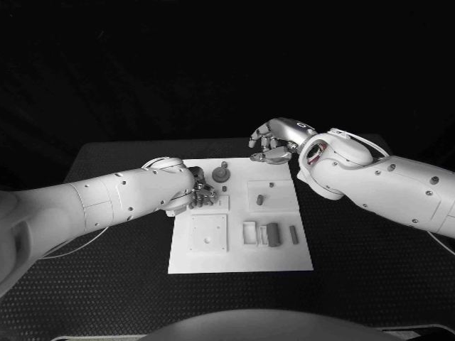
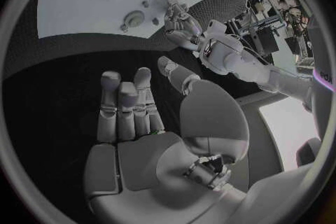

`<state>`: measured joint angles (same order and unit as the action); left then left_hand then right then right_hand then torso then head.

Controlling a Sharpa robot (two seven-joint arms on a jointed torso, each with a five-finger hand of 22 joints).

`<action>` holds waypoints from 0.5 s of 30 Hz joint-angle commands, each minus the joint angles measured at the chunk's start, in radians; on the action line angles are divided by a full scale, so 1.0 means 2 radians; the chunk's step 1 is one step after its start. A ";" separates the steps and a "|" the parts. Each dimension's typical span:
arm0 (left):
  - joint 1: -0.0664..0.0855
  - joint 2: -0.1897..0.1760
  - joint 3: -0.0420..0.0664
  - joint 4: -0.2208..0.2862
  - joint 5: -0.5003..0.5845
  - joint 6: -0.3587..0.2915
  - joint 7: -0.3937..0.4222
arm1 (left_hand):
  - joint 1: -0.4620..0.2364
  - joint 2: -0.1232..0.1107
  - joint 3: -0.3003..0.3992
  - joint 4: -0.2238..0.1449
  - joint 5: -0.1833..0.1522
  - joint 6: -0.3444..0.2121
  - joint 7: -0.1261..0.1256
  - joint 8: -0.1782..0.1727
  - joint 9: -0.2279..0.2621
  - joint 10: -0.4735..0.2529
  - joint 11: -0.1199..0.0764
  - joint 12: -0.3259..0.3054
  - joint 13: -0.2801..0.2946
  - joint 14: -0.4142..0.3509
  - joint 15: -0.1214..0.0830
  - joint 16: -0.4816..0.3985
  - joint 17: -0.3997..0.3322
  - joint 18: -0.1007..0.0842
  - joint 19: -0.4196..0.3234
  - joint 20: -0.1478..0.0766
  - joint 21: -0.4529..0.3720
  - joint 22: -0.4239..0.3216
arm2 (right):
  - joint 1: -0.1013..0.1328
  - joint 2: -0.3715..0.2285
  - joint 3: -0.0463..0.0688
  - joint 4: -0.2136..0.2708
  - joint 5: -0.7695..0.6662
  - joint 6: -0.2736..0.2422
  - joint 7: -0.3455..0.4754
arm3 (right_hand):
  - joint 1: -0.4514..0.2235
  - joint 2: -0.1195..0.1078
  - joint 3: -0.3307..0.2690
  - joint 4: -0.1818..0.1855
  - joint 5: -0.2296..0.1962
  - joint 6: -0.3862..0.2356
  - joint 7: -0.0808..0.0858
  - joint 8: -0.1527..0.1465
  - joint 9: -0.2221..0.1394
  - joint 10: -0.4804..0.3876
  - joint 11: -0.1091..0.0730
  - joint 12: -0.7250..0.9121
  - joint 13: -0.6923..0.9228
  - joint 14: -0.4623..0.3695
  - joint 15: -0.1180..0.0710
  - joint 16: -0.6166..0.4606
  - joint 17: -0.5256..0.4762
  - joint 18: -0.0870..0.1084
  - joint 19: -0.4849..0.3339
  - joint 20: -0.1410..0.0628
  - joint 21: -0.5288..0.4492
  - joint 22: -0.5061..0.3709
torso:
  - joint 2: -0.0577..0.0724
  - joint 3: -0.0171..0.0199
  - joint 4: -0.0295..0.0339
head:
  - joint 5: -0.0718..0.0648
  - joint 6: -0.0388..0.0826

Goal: Assemble the parts on the task board

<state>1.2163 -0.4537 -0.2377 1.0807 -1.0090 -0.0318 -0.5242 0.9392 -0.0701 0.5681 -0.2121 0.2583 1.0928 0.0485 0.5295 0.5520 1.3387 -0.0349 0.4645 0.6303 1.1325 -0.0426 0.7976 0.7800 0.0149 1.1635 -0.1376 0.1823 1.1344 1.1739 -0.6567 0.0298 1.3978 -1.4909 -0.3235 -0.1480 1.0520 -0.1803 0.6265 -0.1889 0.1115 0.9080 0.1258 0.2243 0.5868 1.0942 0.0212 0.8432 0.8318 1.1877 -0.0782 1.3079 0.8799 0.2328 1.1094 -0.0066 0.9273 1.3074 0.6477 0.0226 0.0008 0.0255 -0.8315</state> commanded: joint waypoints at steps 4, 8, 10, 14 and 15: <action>-0.001 0.002 0.000 0.001 -0.012 -0.001 -0.003 | 0.023 0.024 0.005 -0.009 -0.009 0.000 -0.002 0.001 0.000 -0.001 -0.003 0.003 -0.001 -0.003 0.000 0.003 -0.002 -0.001 0.002 -0.001 -0.004 0.002 | 0.000 0.000 0.000 0.001 -0.001 0.006 0.002 | -0.002 0.003 0.001 0.003 0.001 -0.001 0.005 -0.002 -0.001 -0.003 0.001 -0.002 0.001 -0.002 -0.004 -0.002 -0.001 0.015 0.000 -0.005 -0.004 0.002 | 0.000 -0.0002 -0.0001 | -0.001 0.000; -0.001 0.002 0.000 0.001 -0.012 -0.001 -0.003 | 0.023 0.026 0.004 -0.009 -0.013 0.000 -0.002 0.000 0.000 -0.002 -0.003 0.003 -0.002 -0.004 0.000 0.004 -0.003 -0.001 0.002 -0.001 -0.004 0.002 | 0.000 0.000 0.000 0.000 -0.001 0.006 0.002 | -0.002 0.003 0.001 0.002 0.001 -0.001 0.005 -0.002 -0.001 -0.003 0.001 -0.002 0.001 -0.002 -0.004 -0.002 -0.001 0.015 0.000 -0.005 -0.004 0.002 | 0.000 -0.0002 -0.0001 | -0.001 0.000; -0.001 0.003 0.000 0.001 -0.012 -0.001 -0.003 | 0.023 0.026 0.004 -0.010 -0.013 0.000 -0.002 0.000 0.000 -0.002 -0.003 0.003 -0.002 -0.004 0.000 0.004 -0.004 -0.001 0.002 -0.001 -0.004 0.002 | 0.000 0.000 0.000 0.000 -0.001 0.006 0.002 | -0.002 0.003 0.001 0.002 0.001 -0.001 0.005 -0.002 -0.001 -0.003 0.001 -0.002 0.001 -0.002 -0.004 -0.002 -0.001 0.015 0.000 -0.005 -0.004 0.002 | 0.000 -0.0003 -0.0001 | -0.001 0.000; -0.002 0.003 0.000 0.001 -0.013 0.002 -0.003 | 0.023 0.026 0.004 -0.010 -0.013 0.000 -0.002 0.000 0.000 -0.002 -0.003 0.003 -0.002 -0.004 0.000 0.004 -0.004 -0.001 0.002 -0.001 -0.005 0.002 | 0.000 0.000 0.000 0.001 -0.001 0.006 0.002 | -0.002 0.003 0.001 0.002 0.001 -0.001 0.005 -0.002 -0.001 -0.003 0.001 -0.002 0.001 -0.002 -0.004 -0.002 -0.001 0.015 0.000 -0.005 -0.004 0.002 | 0.000 -0.0004 0.0001 | -0.001 0.000; -0.002 0.003 0.000 0.001 -0.013 0.002 -0.003 | 0.023 0.026 0.004 -0.010 -0.013 0.000 -0.002 0.000 0.000 -0.002 -0.003 0.003 -0.002 -0.004 0.000 0.004 -0.004 -0.001 0.002 -0.001 -0.005 0.002 | 0.000 0.000 0.000 0.001 -0.001 0.006 0.002 | -0.002 0.003 0.001 0.002 0.001 -0.001 0.005 -0.002 -0.001 -0.003 0.001 -0.002 0.001 -0.002 -0.004 -0.002 -0.001 0.015 0.000 -0.005 -0.004 0.002 | 0.000 -0.0004 0.0002 | -0.001 0.000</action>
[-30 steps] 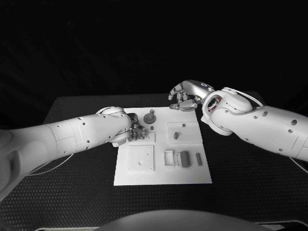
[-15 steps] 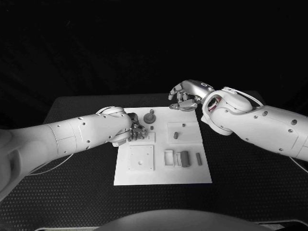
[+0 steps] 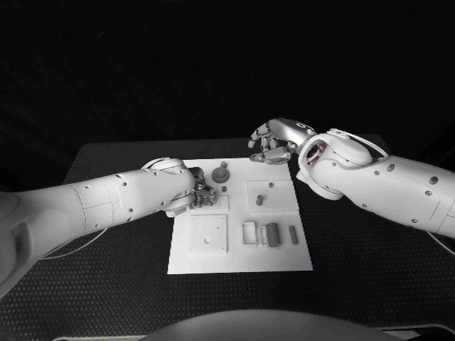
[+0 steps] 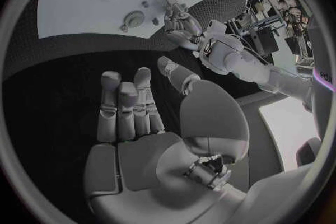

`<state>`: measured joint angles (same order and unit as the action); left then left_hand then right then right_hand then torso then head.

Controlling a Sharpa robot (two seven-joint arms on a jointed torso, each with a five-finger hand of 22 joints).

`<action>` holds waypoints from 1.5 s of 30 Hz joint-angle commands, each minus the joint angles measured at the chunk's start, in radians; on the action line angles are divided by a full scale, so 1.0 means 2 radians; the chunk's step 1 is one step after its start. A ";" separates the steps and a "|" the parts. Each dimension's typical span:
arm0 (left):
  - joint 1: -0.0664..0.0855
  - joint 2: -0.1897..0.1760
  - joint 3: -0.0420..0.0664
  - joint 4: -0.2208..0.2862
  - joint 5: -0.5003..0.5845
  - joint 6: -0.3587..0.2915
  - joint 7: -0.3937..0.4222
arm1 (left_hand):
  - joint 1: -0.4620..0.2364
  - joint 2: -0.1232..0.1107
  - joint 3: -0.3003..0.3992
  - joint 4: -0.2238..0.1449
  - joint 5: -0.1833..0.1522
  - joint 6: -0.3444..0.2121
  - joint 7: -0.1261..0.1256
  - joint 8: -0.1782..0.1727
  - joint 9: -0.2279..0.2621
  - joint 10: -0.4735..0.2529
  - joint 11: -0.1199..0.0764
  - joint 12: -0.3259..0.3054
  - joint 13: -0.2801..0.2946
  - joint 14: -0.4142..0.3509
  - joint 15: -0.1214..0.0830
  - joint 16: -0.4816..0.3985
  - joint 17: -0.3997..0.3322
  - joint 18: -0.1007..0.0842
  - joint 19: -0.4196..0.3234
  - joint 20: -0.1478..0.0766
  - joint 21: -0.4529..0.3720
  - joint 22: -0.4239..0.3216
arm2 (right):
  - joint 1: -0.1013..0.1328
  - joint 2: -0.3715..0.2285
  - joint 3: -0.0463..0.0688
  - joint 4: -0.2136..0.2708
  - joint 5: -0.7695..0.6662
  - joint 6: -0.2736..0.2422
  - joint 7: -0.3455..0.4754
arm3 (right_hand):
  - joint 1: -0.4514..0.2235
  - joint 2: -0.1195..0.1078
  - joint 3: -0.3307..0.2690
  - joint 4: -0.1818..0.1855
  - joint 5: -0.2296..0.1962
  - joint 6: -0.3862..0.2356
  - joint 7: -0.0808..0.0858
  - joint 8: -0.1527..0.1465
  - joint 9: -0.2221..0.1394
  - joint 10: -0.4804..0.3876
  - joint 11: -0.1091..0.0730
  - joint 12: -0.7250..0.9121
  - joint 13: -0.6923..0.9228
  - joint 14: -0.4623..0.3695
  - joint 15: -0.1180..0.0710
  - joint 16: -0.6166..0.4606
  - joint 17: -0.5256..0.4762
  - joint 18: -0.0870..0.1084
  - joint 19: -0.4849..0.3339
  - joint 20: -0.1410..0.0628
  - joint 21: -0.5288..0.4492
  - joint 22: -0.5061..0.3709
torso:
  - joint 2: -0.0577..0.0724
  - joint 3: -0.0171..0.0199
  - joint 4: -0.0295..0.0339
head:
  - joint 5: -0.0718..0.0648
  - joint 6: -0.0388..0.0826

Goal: Assemble the parts on the task board

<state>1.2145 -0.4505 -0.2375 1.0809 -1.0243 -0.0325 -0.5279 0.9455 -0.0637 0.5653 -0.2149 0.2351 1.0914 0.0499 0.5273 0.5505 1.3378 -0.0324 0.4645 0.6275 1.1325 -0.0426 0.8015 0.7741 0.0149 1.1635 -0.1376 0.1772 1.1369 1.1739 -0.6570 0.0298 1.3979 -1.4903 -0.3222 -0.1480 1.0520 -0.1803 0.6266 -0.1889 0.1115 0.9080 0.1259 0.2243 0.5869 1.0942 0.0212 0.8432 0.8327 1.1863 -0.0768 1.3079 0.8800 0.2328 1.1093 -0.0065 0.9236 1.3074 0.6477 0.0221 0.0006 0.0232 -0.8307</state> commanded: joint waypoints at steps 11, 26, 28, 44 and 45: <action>-0.001 0.002 0.000 0.001 -0.020 0.000 0.001 | 0.015 0.016 0.002 -0.007 -0.005 -0.001 -0.002 0.000 0.000 -0.002 -0.003 0.003 -0.002 -0.005 0.001 0.003 -0.003 -0.001 0.002 -0.001 -0.004 0.001 | 0.000 0.000 0.000 0.000 0.000 0.005 0.003 | -0.004 0.003 0.000 0.004 0.000 0.000 0.005 -0.002 -0.001 -0.003 0.001 -0.002 0.001 -0.001 -0.004 -0.002 -0.001 0.015 0.000 -0.004 -0.002 0.002 | 0.000 -0.0003 0.0003 | -0.001 -0.001; -0.002 0.001 0.000 0.000 -0.011 -0.006 0.003 | -0.033 -0.018 -0.022 0.038 -0.029 0.000 -0.003 -0.001 -0.001 -0.004 -0.004 0.008 -0.006 -0.008 -0.001 0.009 -0.012 0.000 0.003 -0.002 -0.011 0.003 | 0.000 0.000 0.000 0.000 0.000 0.005 0.003 | -0.005 0.003 -0.001 0.004 0.000 0.000 0.005 -0.002 -0.001 -0.003 0.001 -0.002 0.001 -0.001 -0.004 -0.002 -0.001 0.015 0.000 -0.004 -0.002 0.002 | 0.000 0.0000 0.0002 | -0.001 -0.001; -0.002 0.001 0.000 0.000 -0.011 -0.006 0.003 | -0.036 -0.020 -0.022 0.042 -0.030 0.000 -0.003 -0.001 -0.001 -0.004 -0.004 0.008 -0.006 -0.008 -0.001 0.010 -0.012 0.000 0.004 -0.002 -0.012 0.003 | 0.000 0.000 0.000 0.000 0.000 0.005 0.003 | -0.005 0.003 -0.001 0.004 0.000 0.000 0.005 -0.002 -0.001 -0.003 0.001 -0.002 0.001 -0.001 -0.004 -0.002 -0.001 0.015 0.000 -0.004 -0.002 0.002 | 0.000 0.0001 0.0000 | -0.001 -0.001; -0.002 0.000 0.000 0.000 -0.011 -0.007 0.005 | -0.047 -0.033 -0.023 0.058 -0.038 0.001 -0.003 -0.001 -0.001 -0.004 -0.005 0.010 -0.007 -0.009 -0.001 0.013 -0.016 0.000 0.005 -0.003 -0.015 0.004 | 0.000 -0.001 0.000 0.000 0.000 0.005 0.003 | -0.005 0.002 -0.001 0.005 0.001 0.000 0.005 -0.002 -0.001 -0.003 0.001 -0.002 0.001 -0.001 -0.004 -0.003 -0.001 0.015 0.000 -0.004 -0.003 0.002 | 0.000 -0.0001 0.0003 | -0.001 -0.001; -0.002 0.000 0.000 0.000 -0.011 -0.006 0.005 | -0.047 -0.035 -0.023 0.059 -0.039 0.001 -0.004 -0.001 -0.001 -0.004 -0.005 0.010 -0.007 -0.009 -0.001 0.014 -0.016 0.001 0.005 -0.003 -0.015 0.004 | 0.000 -0.001 0.000 0.000 0.000 0.005 0.003 | -0.005 0.002 -0.001 0.005 0.001 0.000 0.005 -0.002 -0.001 -0.003 0.001 -0.002 0.001 -0.001 -0.004 -0.003 -0.001 0.015 0.000 -0.004 -0.003 0.002 | 0.000 0.0000 0.0003 | -0.001 -0.001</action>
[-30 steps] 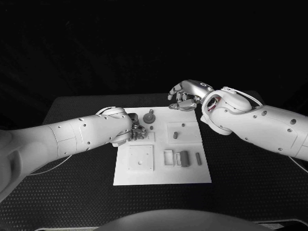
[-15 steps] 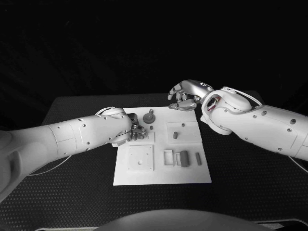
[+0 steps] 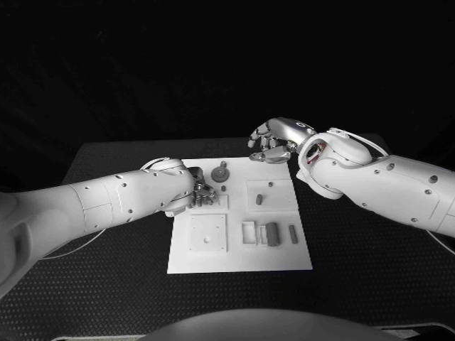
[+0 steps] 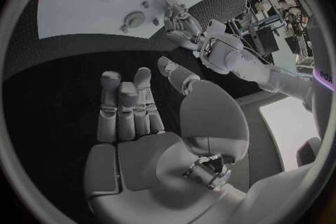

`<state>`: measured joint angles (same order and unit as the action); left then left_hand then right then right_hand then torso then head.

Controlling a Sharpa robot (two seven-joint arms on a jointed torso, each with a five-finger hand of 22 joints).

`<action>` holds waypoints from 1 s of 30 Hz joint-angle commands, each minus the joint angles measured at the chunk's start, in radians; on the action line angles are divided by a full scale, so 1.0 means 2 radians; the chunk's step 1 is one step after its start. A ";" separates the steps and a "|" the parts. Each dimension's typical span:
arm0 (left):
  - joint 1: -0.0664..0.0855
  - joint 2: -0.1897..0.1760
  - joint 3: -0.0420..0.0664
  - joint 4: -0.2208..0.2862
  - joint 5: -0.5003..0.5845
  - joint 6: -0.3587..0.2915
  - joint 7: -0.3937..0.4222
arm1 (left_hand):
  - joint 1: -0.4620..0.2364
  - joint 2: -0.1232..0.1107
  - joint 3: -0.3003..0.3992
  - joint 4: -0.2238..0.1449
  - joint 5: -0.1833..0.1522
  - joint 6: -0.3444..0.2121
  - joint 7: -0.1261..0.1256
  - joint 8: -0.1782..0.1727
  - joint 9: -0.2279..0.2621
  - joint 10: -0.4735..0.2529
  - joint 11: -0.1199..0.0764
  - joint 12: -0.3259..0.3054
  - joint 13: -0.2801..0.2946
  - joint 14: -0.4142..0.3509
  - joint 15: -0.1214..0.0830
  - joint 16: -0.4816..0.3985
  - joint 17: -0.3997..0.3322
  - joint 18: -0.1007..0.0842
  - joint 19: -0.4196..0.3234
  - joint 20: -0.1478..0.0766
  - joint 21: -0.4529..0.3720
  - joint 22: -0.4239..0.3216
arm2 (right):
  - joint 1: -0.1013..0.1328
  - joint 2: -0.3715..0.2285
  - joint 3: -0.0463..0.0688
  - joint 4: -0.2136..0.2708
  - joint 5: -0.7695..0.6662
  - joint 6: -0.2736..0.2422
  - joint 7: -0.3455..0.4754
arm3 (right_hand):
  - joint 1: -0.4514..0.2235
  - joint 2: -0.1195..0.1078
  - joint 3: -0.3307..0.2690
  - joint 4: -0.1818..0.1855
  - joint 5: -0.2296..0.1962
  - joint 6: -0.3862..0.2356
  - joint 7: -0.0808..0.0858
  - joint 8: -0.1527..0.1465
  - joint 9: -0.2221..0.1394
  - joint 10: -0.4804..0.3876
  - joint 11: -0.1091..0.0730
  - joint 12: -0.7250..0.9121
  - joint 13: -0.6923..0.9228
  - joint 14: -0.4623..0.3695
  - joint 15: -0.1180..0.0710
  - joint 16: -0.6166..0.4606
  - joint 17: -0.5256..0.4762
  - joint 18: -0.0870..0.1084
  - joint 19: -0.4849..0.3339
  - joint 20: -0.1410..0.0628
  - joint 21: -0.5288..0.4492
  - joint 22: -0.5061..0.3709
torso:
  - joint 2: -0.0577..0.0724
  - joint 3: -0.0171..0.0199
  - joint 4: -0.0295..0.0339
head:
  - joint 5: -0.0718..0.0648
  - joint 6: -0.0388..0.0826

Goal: Assemble the parts on the task board

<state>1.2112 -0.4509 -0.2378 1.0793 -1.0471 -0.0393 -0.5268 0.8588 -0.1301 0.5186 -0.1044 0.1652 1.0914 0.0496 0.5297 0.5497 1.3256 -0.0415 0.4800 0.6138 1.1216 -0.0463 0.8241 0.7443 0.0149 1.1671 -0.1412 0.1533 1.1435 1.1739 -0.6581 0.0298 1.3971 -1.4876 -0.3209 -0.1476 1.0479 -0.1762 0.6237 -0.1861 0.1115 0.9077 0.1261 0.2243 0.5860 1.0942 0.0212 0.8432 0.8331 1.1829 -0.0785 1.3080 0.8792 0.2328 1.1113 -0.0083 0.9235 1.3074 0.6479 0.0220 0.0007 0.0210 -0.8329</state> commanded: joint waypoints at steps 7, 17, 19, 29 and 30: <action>0.000 -0.001 0.000 0.001 0.001 -0.003 0.007 | -0.008 -0.015 0.002 0.015 -0.012 0.001 -0.004 -0.002 0.000 0.002 -0.001 0.004 -0.001 -0.003 0.000 0.005 -0.003 0.001 0.005 -0.001 -0.005 0.002 | 0.000 0.000 0.000 0.000 -0.001 0.004 0.003 | -0.003 0.000 0.001 0.003 0.001 0.000 0.005 -0.002 0.000 -0.003 0.001 -0.002 0.001 0.001 -0.003 -0.003 -0.001 0.014 -0.001 -0.003 -0.003 0.002 | 0.000 -0.0003 0.0002 | 0.000 0.000; 0.000 -0.002 0.000 0.004 0.001 0.000 0.007 | -0.008 -0.022 0.004 0.022 -0.018 0.002 -0.004 -0.002 0.000 0.002 -0.001 0.006 -0.002 -0.004 0.000 0.007 -0.004 0.001 0.006 -0.002 -0.006 0.003 | 0.000 -0.001 0.000 0.000 -0.001 0.004 0.003 | -0.003 0.000 0.001 0.003 0.001 0.000 0.005 -0.002 0.000 -0.003 0.001 -0.002 0.001 0.001 -0.003 -0.003 -0.001 0.014 -0.001 -0.003 -0.003 0.002 | 0.000 -0.0005 0.0004 | 0.000 0.000; 0.000 -0.002 0.000 0.004 0.001 0.001 0.008 | -0.007 -0.022 0.004 0.022 -0.019 0.002 -0.004 -0.002 0.000 0.002 -0.001 0.006 -0.002 -0.004 0.000 0.007 -0.004 0.001 0.006 -0.002 -0.006 0.003 | 0.000 -0.001 0.000 0.000 -0.001 0.004 0.003 | -0.003 0.000 0.001 0.003 0.001 0.000 0.005 -0.002 0.000 -0.003 0.001 -0.002 0.001 0.001 -0.003 -0.003 -0.001 0.014 -0.001 -0.003 -0.003 0.002 | 0.000 -0.0005 0.0005 | 0.000 0.000; 0.000 -0.003 0.000 0.005 0.011 0.005 0.008 | 0.019 0.011 -0.002 -0.015 0.069 0.001 -0.003 -0.001 0.001 0.000 -0.001 0.011 -0.003 -0.007 0.000 0.014 -0.009 0.000 0.007 -0.001 -0.010 0.011 | 0.000 -0.001 0.000 0.000 -0.001 0.005 0.003 | -0.002 0.001 0.001 0.003 0.001 0.000 0.005 -0.002 0.000 -0.003 0.001 -0.002 0.001 0.001 -0.003 -0.003 -0.001 0.014 -0.001 -0.003 -0.003 0.002 | 0.000 -0.0005 0.0003 | 0.000 -0.001; 0.000 -0.003 0.000 0.005 0.011 0.006 0.008 | 0.026 0.018 0.000 -0.024 0.075 0.001 -0.003 -0.001 0.002 -0.001 -0.001 0.011 -0.003 -0.007 0.000 0.014 -0.010 0.000 0.007 -0.001 -0.011 0.012 | 0.000 -0.001 0.000 0.000 -0.001 0.005 0.003 | -0.002 0.001 0.001 0.003 0.001 0.000 0.005 -0.002 0.000 -0.003 0.001 -0.002 0.001 0.001 -0.003 -0.003 -0.001 0.014 -0.001 -0.003 -0.003 0.002 | 0.000 -0.0003 0.0003 | 0.000 -0.001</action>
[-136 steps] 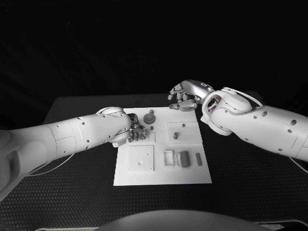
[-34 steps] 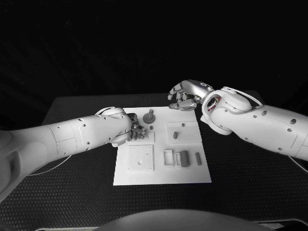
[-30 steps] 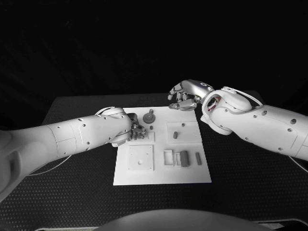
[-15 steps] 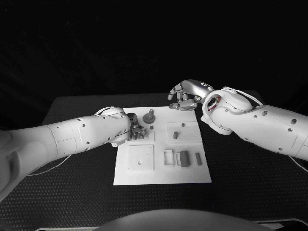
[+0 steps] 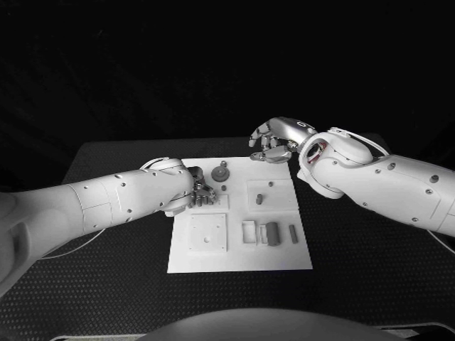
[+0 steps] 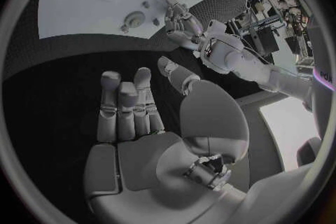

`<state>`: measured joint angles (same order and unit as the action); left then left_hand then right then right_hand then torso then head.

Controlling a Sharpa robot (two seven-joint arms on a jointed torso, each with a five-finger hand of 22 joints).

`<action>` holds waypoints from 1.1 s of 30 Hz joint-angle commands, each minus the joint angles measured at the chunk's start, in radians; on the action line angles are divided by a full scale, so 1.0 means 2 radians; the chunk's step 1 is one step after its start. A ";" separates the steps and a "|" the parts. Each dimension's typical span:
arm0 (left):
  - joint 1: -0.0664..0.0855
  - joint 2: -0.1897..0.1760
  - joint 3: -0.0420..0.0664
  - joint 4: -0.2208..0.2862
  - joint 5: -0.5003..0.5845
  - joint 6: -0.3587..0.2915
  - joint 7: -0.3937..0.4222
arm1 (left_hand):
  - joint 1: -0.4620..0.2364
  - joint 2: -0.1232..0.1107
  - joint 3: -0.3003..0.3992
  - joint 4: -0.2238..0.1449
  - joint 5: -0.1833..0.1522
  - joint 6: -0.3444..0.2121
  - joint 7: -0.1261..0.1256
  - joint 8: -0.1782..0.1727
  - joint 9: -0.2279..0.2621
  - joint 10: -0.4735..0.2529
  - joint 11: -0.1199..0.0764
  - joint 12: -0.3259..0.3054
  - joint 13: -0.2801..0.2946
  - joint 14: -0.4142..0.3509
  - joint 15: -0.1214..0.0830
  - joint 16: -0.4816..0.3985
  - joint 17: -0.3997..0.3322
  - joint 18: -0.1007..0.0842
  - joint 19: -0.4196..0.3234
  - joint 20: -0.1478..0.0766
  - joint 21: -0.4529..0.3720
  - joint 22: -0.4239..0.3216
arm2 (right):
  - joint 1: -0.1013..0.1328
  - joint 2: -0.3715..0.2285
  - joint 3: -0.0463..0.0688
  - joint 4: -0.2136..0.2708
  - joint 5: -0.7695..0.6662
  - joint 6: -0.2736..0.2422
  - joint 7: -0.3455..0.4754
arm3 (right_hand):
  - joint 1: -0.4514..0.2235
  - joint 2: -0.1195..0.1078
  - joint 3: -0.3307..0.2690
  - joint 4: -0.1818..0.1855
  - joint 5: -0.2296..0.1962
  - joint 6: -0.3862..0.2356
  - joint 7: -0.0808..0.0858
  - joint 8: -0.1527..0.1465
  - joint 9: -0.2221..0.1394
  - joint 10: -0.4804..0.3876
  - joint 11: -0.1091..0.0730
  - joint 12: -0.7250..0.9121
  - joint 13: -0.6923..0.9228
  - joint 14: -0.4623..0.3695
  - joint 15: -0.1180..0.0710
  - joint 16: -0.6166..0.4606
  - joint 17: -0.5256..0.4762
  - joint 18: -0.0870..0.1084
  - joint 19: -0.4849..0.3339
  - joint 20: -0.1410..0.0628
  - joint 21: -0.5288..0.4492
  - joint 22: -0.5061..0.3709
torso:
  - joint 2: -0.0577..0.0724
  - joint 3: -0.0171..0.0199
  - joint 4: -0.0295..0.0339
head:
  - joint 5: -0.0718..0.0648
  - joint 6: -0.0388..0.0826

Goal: Assemble the parts on the task board

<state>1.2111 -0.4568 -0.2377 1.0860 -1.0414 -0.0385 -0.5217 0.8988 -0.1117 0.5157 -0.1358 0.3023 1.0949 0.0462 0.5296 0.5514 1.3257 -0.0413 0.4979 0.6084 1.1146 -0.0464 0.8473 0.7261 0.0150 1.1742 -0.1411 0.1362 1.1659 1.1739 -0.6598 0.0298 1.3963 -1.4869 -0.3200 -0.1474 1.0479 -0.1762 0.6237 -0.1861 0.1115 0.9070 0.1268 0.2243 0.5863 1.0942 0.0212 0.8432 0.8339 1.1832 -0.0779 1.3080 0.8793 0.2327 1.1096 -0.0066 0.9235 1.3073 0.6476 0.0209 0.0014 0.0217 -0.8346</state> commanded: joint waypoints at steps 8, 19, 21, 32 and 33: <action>0.000 0.000 0.000 0.001 0.009 0.006 0.005 | 0.022 0.030 0.007 -0.042 0.038 -0.001 -0.001 -0.001 0.001 -0.001 0.000 0.004 -0.002 -0.004 0.001 0.005 -0.003 -0.001 0.005 0.000 -0.004 0.004 | 0.000 0.000 0.000 0.000 -0.001 0.005 0.003 | -0.002 0.001 0.001 0.003 0.001 0.000 0.005 -0.002 0.000 -0.003 0.001 -0.002 0.001 0.001 -0.004 -0.003 -0.001 0.015 0.000 -0.004 -0.003 0.002 | 0.000 0.0003 -0.0003 | 0.000 0.000; 0.000 -0.003 0.000 0.002 0.023 0.008 0.010 | -0.024 -0.012 -0.002 -0.005 -0.013 0.000 -0.002 -0.003 0.000 -0.001 -0.001 0.004 -0.005 -0.005 0.001 0.006 -0.009 0.000 0.007 -0.001 -0.011 0.005 | 0.000 0.001 0.000 -0.001 -0.001 0.005 0.003 | -0.002 0.001 0.001 0.004 0.001 0.001 0.005 -0.002 0.000 -0.003 0.001 -0.002 0.001 0.001 -0.004 -0.003 -0.001 0.015 0.000 -0.004 -0.003 0.002 | 0.000 0.0000 -0.0002 | 0.001 0.001; 0.000 -0.004 0.000 0.003 0.024 0.007 0.011 | -0.038 -0.027 -0.001 0.013 -0.054 -0.001 -0.002 -0.003 -0.001 -0.002 -0.001 0.004 -0.006 -0.006 0.000 0.007 -0.010 0.000 0.008 -0.001 -0.013 0.005 | 0.000 0.001 0.000 -0.001 -0.001 0.005 0.003 | -0.002 0.001 0.001 0.004 0.001 0.001 0.005 -0.002 0.000 -0.003 0.001 -0.002 0.001 0.001 -0.004 -0.003 -0.001 0.015 0.000 -0.004 -0.003 0.002 | 0.000 0.0001 -0.0003 | 0.001 0.001; 0.003 -0.022 0.004 0.014 0.029 -0.005 0.011 | -0.063 -0.057 -0.018 0.043 -0.105 -0.007 0.000 -0.005 0.000 -0.008 0.000 0.004 -0.008 -0.013 0.001 0.010 -0.013 0.001 0.004 -0.001 -0.023 0.006 | 0.000 0.000 0.000 -0.002 -0.001 0.004 0.003 | -0.003 0.001 0.001 0.004 0.000 0.000 0.005 -0.002 0.000 -0.003 0.001 -0.002 0.001 0.001 -0.004 -0.003 -0.001 0.015 0.000 -0.004 -0.003 0.002 | 0.000 0.0006 0.0003 | 0.000 0.003; 0.004 -0.023 0.005 0.015 0.029 -0.006 0.010 | -0.065 -0.058 -0.019 0.045 -0.106 -0.007 0.000 -0.005 0.000 -0.009 0.001 0.004 -0.008 -0.013 0.001 0.010 -0.013 0.001 0.004 -0.001 -0.024 0.006 | 0.000 0.000 0.000 -0.002 -0.001 0.004 0.003 | -0.003 0.001 0.001 0.004 0.000 0.000 0.005 -0.002 0.000 -0.003 0.001 -0.002 0.001 0.001 -0.004 -0.003 -0.001 0.015 0.000 -0.004 -0.003 0.002 | 0.000 0.0006 0.0001 | 0.000 0.003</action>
<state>1.2158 -0.5029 -0.2294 1.1108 -0.9943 -0.0394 -0.5107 0.7713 -0.2250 0.4797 -0.0463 0.0928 1.0886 0.0451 0.5258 0.5510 1.3132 -0.0400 0.5031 0.5931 1.0946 -0.0446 0.8638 0.7008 0.0150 1.1850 -0.1447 0.0918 1.1780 1.1738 -0.6604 0.0298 1.3918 -1.4865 -0.3194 -0.1474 1.0479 -0.1763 0.6265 -0.1833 0.1115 0.9070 0.1269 0.2243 0.5864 1.0942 0.0212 0.8432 0.8335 1.1855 -0.0796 1.3080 0.8794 0.2327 1.1093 -0.0063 0.9235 1.3074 0.6470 0.0214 0.0014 0.0225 -0.8292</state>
